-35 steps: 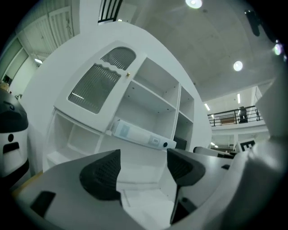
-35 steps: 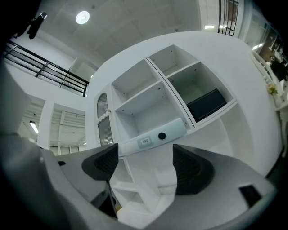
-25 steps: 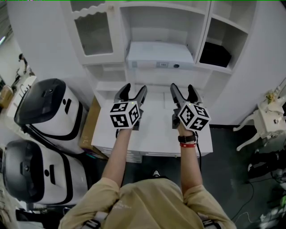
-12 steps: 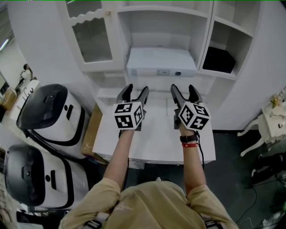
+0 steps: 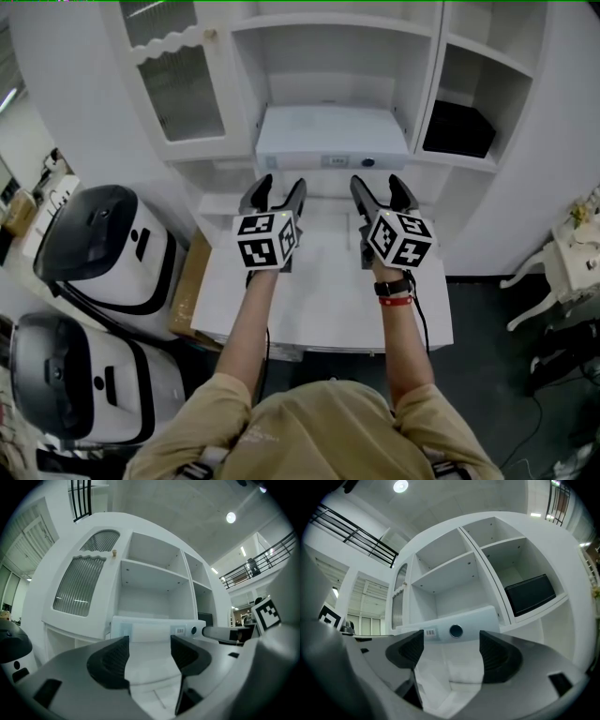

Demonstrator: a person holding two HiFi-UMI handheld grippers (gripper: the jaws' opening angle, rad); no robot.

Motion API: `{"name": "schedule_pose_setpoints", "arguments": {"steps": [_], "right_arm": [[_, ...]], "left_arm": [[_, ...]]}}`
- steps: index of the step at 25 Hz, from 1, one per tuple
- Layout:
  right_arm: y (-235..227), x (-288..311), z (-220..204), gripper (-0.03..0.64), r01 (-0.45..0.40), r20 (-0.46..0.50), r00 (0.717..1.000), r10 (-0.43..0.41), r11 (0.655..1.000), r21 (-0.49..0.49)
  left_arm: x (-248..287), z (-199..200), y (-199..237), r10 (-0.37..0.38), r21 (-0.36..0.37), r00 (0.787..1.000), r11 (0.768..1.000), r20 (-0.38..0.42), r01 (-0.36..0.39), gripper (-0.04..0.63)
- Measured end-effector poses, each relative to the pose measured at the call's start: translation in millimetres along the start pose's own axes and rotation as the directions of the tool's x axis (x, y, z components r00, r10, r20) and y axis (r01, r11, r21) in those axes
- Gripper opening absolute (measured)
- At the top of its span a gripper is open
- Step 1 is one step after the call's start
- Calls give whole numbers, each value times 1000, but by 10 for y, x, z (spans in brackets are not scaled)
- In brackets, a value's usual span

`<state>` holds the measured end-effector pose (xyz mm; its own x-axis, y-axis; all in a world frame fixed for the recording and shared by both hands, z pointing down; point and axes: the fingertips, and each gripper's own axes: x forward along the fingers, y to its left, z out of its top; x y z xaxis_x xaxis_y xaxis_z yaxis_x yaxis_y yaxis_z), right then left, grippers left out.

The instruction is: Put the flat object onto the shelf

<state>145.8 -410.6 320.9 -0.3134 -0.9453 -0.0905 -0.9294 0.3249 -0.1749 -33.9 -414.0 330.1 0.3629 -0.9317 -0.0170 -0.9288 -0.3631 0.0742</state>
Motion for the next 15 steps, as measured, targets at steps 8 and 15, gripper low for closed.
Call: {"name": "schedule_pose_setpoints", "arguments": {"steps": [8, 15], "right_arm": [[-77, 155, 29, 371, -11, -6, 1000, 12, 1000, 17], [-102, 252, -2, 367, -9, -24, 1000, 9, 1000, 0]], "left_arm": [[133, 40, 67, 24, -1, 1000, 1000, -1, -24, 291], [193, 57, 86, 46, -1, 999, 999, -8, -46, 282]]}}
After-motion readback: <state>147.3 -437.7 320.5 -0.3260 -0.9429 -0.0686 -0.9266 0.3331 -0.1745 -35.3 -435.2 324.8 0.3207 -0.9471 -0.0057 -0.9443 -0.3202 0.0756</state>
